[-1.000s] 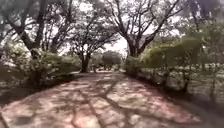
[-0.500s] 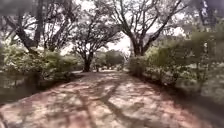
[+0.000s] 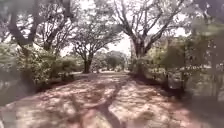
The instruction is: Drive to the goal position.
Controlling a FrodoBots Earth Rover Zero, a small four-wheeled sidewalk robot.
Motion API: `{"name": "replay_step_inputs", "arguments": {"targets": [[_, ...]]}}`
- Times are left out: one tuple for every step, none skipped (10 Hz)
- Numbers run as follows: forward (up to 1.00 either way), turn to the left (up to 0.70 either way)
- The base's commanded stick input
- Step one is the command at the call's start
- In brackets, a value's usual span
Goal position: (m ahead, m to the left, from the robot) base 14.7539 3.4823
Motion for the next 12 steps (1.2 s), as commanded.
{"name": "replay_step_inputs", "arguments": {"targets": [[0.7, 0.0], [0.7, 0.0], [0.7, 0.0], [0.7, 0.0], [0.7, 0.0], [0.7, 0.0], [0.7, 0.0], [0.7, 0.0], [0.7, 0.0], [0.7, 0.0], [0.7, 0.0], [0.7, 0.0]]}}
